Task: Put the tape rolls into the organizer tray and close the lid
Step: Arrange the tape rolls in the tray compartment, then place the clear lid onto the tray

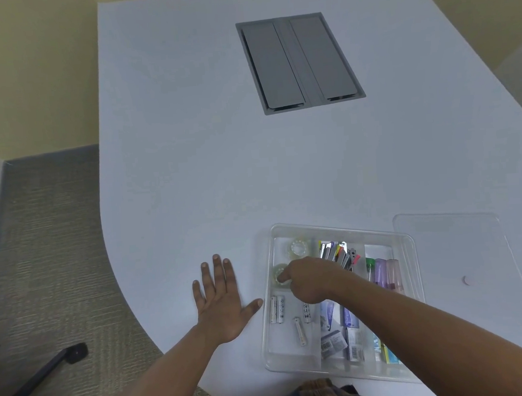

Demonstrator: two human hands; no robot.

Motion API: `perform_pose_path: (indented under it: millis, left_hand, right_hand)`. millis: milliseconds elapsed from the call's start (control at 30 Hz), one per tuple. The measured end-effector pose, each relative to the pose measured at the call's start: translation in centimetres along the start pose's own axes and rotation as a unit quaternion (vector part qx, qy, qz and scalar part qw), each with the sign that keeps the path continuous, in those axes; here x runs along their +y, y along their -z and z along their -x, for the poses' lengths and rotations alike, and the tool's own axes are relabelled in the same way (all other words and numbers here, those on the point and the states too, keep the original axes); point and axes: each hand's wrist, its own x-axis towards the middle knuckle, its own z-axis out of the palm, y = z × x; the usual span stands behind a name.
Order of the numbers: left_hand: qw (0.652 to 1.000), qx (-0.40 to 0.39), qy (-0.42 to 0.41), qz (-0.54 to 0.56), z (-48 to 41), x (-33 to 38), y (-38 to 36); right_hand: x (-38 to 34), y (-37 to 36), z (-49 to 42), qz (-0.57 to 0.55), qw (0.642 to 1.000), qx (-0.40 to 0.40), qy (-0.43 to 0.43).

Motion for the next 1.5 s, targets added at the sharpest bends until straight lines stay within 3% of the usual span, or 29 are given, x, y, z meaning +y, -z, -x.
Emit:
perform_pose_path:
  millis: [67,233,333,433,500,700,800,1000,1133,1233,1333,1400,1500]
  left_hand:
    - [1.000,0.000,0.000,0.000,0.0,0.0,0.0]
    - [1.000,-0.002,-0.004,-0.002,0.1,0.0,0.0]
    - [1.000,-0.002,-0.005,0.003,0.0,0.0,0.0]
    - [1.000,-0.003,-0.004,0.006,0.0,0.0,0.0]
    - [1.000,-0.003,-0.003,0.004,0.0,-0.1,-0.1]
    - [1.000,0.002,-0.006,0.009,-0.2,-0.2,-0.3]
    - [1.000,0.014,-0.007,0.010,-0.4,-0.4,-0.5]
    - [0.999,0.037,-0.012,0.009,-0.4,-0.4,-0.8]
    - [0.997,0.075,-0.019,0.022,-0.1,-0.4,-1.1]
    - [0.993,0.103,-0.014,0.052,0.2,0.0,-0.7]
    - [0.971,0.175,-0.009,0.160,1.3,2.0,1.1]
    - [0.939,0.243,-0.045,0.239,2.6,4.2,2.6]
    - [0.909,0.293,-0.138,0.263,4.9,8.8,3.7]
  right_hand:
    - [0.2,0.0,0.0,-0.027,0.999,0.032,-0.013]
    - [1.2,0.4,0.2,-0.101,0.967,0.217,-0.092]
    - [1.9,0.9,0.2,-0.092,0.973,0.167,-0.127]
    - [1.8,0.8,0.0,-0.082,0.987,0.075,-0.115]
    - [1.6,0.5,0.0,-0.091,0.989,0.054,-0.104]
    - [1.6,-0.5,0.2,-0.102,0.988,0.074,-0.094]
    - [1.6,-1.2,0.6,-0.086,0.982,0.148,-0.076]
    - [2.2,-3.7,3.8,-0.117,0.941,0.317,-0.002]
    - [4.1,-6.2,7.3,-0.068,0.905,0.421,0.012]
    - [6.6,-8.1,9.8,-0.090,0.888,0.449,-0.048]
    - [10.0,-10.1,12.0,-0.138,0.848,0.496,-0.123]
    - [12.2,-11.5,13.2,-0.186,0.813,0.524,-0.172]
    - [15.2,-14.0,14.7,-0.254,0.785,0.511,-0.242]
